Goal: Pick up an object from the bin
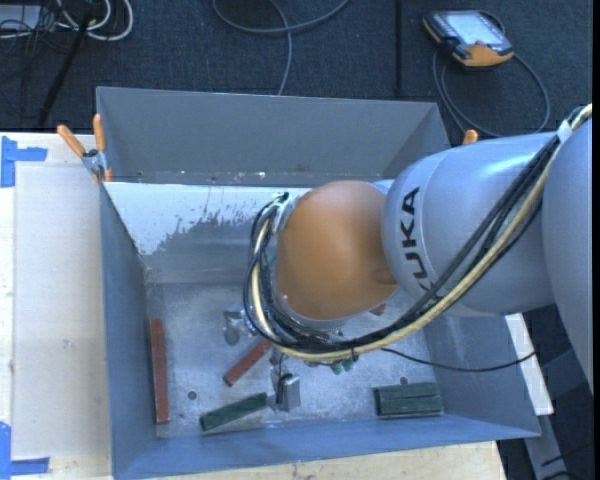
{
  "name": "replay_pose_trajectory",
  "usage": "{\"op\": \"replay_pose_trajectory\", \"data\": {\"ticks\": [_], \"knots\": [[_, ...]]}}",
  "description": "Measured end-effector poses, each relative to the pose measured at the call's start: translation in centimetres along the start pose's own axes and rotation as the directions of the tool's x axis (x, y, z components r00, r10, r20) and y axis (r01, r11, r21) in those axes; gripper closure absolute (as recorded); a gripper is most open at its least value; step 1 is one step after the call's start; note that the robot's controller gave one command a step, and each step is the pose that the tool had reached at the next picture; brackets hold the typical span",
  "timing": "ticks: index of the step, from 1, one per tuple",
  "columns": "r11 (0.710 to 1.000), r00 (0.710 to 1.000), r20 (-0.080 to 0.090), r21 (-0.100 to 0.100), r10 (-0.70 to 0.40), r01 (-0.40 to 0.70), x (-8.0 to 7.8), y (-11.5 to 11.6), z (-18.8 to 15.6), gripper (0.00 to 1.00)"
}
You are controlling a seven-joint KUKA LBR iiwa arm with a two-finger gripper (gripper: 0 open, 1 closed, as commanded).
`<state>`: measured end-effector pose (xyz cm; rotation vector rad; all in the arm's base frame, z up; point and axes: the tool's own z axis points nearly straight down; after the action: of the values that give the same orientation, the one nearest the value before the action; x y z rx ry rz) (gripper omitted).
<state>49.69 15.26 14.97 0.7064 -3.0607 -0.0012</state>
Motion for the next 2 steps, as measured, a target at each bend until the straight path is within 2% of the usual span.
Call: {"op": "replay_pose_trajectory", "data": {"ticks": [1,2], "knots": [[0.993,0.993,0.009,0.002,-0.118,0.118,0.3,-1.3,2.4,0.00],[0.924,0.924,-0.001,0.000,-0.383,0.383,0.6,-1.1,7.1,0.00]]}}
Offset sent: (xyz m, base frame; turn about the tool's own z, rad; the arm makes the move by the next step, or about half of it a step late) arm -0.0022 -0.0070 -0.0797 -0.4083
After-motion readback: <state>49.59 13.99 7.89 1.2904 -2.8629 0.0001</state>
